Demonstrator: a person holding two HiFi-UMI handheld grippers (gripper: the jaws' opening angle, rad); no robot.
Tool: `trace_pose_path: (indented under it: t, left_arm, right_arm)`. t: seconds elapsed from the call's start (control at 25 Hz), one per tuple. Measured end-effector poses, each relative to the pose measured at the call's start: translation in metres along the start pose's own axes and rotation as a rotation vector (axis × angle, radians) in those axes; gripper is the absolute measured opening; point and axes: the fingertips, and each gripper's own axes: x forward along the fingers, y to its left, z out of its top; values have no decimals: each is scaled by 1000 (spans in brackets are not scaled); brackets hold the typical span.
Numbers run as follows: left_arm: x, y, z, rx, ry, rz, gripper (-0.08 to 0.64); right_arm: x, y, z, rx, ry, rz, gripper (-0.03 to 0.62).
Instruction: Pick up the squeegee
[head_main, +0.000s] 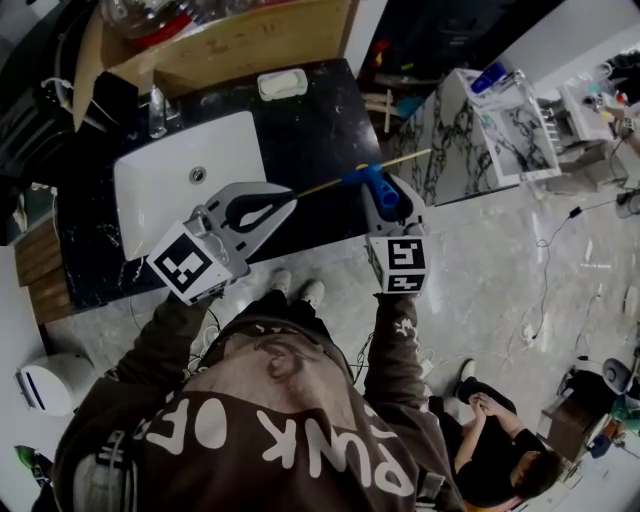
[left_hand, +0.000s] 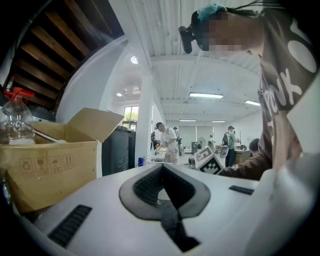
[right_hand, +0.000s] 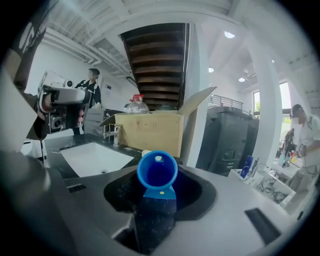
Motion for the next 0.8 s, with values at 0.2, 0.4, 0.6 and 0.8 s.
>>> trace_pose_path:
  t: [0.2, 0.4, 0.6, 0.8]
  left_arm:
    - [0, -3, 8, 16, -12, -7, 3]
    - [-2, -2, 20, 40, -27, -7, 3]
    - [-3, -2, 28, 59, -29, -12, 3]
    - [-1, -3, 43, 86, -54, -18, 3]
  right_arm:
    - [-24, -3, 30, -15, -62, -10, 156]
    - [-60, -6, 67, -46, -130, -31, 156]
    - [-102, -1, 109, -35, -248, -48, 156]
    - [-145, 6, 135, -35, -316, -63, 156]
